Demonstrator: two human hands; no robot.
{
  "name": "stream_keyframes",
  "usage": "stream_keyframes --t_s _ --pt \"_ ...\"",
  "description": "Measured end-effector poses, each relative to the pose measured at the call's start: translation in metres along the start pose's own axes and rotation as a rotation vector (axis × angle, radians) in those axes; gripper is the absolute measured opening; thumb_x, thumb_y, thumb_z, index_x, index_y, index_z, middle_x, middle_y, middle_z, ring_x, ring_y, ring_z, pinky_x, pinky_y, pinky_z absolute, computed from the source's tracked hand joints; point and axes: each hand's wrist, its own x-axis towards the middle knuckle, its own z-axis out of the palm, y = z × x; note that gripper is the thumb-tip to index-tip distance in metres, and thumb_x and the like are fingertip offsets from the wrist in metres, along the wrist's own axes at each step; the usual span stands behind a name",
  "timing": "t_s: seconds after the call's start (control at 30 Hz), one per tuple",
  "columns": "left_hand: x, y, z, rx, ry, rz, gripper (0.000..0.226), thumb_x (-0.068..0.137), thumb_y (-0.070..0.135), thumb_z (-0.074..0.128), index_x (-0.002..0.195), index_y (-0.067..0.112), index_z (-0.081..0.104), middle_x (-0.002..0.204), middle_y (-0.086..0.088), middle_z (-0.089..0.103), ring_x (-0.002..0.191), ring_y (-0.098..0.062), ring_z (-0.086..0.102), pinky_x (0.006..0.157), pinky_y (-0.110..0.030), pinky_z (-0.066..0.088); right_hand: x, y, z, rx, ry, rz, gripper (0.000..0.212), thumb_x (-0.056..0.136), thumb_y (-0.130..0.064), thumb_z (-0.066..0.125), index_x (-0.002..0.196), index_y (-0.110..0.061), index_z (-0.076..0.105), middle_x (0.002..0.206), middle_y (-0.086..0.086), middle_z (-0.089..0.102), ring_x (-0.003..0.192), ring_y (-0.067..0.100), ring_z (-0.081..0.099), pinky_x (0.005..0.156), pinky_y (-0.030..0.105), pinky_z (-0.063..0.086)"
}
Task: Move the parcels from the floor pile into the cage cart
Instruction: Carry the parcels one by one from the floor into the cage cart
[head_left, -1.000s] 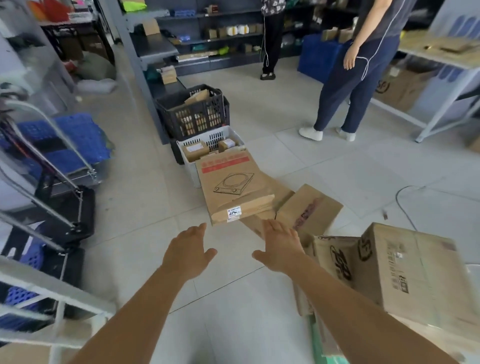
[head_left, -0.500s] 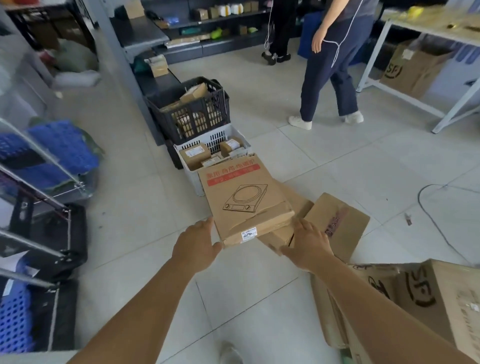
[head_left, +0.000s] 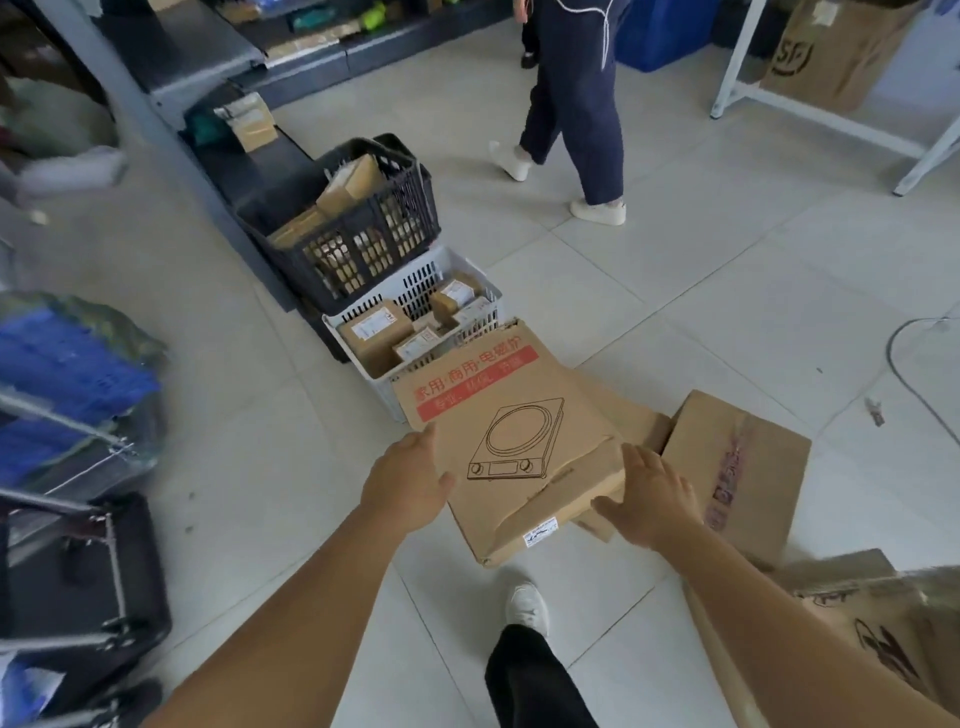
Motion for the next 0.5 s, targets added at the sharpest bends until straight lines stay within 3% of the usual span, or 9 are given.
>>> stream_keyframes --t_s 0.27,0.5 --pt "0.121 -0.019 -0.034 0.094 -0.116 0.025 0.073 0.096 0.039 0.049 0.155 0.018 0.011 0.149 -0.008 0.036 0.134 -0.026 0.037 0.109 -0.042 0.038 0.095 -0.028 -0.003 0.115 -0.065 0.146 0.079 0.089 -0.050 0.059 0.150 -0.014 0.025 0.158 0.002 0.027 0.144 0.024 0.026 0.113 0.038 0.026" --pt "0.213 -0.039 -0.032 0.140 -0.210 0.125 0.074 0.094 0.041 0.051 0.154 0.018 0.013 0.149 -0.005 0.037 0.133 -0.024 0.040 0.107 -0.042 0.040 0.144 -0.043 0.020 0.245 -0.104 0.381 0.084 0.087 -0.051 0.063 0.151 -0.014 0.022 0.158 0.003 0.026 0.144 0.031 0.026 0.112 0.042 0.029"
